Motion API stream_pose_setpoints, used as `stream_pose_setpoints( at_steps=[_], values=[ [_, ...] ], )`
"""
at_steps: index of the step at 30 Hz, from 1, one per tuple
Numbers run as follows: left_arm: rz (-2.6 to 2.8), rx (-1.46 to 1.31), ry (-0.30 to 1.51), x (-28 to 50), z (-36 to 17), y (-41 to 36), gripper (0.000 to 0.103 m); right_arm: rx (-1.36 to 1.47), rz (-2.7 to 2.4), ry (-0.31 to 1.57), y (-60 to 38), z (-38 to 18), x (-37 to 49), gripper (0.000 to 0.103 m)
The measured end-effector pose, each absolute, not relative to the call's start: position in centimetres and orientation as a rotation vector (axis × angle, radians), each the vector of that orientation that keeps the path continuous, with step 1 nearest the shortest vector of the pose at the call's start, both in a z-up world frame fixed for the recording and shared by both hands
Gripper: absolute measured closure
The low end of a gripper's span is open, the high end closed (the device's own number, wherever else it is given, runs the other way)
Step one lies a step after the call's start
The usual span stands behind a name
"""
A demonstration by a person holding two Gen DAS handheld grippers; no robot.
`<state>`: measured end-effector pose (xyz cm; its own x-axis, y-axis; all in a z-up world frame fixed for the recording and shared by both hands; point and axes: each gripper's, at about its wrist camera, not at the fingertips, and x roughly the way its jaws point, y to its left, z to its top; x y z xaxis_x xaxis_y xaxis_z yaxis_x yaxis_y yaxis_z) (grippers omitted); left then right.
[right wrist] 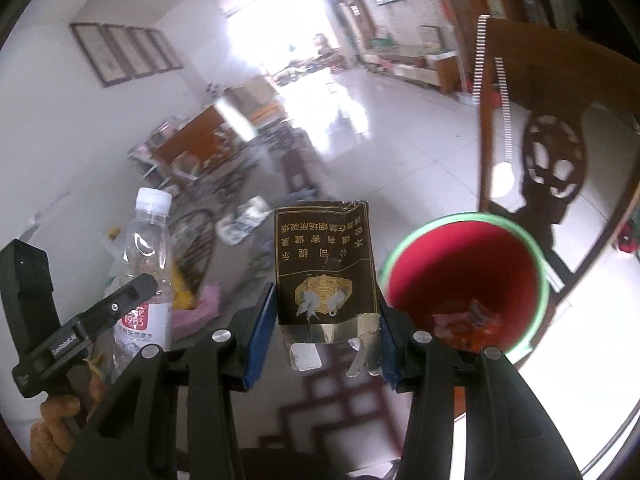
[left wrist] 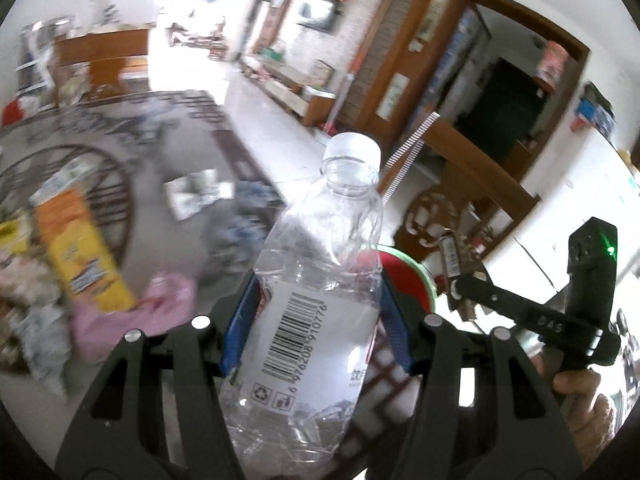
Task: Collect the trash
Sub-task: 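Carry the bottle and box to the red bin and release both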
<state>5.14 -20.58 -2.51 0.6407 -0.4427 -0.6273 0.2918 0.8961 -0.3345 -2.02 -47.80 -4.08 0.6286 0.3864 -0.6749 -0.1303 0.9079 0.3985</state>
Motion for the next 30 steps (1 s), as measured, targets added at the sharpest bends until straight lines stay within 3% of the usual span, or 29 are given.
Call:
stream_pose_setpoints(
  at_steps=[16, 17, 19, 20, 30],
  values=[
    [-0.737, -0.158, 0.953, 13.1, -6.1, -32.8, 0.048, 0.476, 0.104, 0.833, -56.1, -7.4, -0.2, 0.056],
    [-0.733, -0.152, 0.955, 13.4, -6.3, -33.3, 0.041, 0.487, 0.095, 0.826, -56.3, -7.6, -0.2, 0.055],
    [-0.717, -0.160, 0.935, 13.6, -6.3, -33.6, 0.030, 0.515, 0.067, 0.816, -56.8, -7.9, -0.1, 0.041],
    [-0.721, -0.181, 0.920, 13.6, -6.2, -33.5, 0.030, 0.523, 0.053, 0.812, -57.0, -8.0, -0.1, 0.038],
    [-0.642, -0.154, 0.878, 10.9, -5.5, -29.6, 0.029, 0.481, 0.076, 0.815, -55.2, -6.9, 0.0, 0.037]
  ],
)
